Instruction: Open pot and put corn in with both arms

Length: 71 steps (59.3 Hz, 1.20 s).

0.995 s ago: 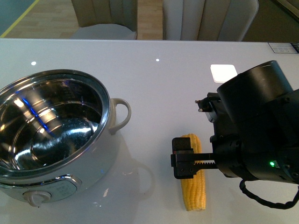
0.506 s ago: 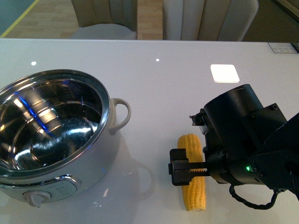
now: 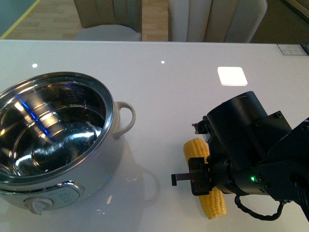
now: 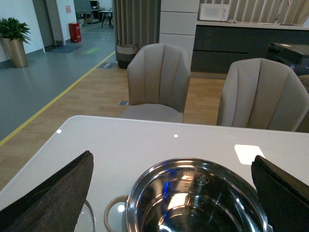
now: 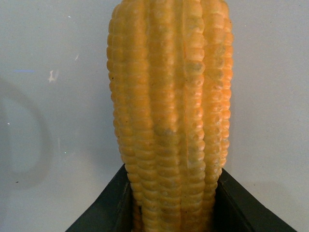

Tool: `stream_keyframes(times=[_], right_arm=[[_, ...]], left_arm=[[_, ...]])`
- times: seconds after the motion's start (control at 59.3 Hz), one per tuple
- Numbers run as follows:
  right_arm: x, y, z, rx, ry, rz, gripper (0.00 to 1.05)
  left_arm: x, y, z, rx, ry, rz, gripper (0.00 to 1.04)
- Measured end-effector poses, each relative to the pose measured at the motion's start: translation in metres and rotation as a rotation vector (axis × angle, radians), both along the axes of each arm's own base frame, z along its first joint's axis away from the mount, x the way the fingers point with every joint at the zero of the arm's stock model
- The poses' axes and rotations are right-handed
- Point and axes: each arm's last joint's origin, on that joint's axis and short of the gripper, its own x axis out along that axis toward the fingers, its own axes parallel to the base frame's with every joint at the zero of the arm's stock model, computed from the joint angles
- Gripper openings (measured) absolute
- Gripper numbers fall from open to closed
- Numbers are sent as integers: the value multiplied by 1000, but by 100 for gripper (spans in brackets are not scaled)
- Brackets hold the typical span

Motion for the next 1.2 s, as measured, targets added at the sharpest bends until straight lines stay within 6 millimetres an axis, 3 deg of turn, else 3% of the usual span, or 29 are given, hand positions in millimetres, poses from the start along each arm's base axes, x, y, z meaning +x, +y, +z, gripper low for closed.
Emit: stream_keyframes(times=[0.219,0.472,0.641,0.927,1.197], right_arm=[[0,-12,20,87,-19,-76,22],[21,-21,89,332,-134,-168,21],[33,-14,118,441,-162,-171,20],[54,24,150,533,-166,-81,19],[65,68,162,619,-111,-11,18]], left_arm=[[0,0,0,0,0,0,98],[0,0,0,0,0,0,98],[0,0,0,0,0,0,98],[0,0,0,0,0,0,98],[0,0,0,0,0,0,98]])
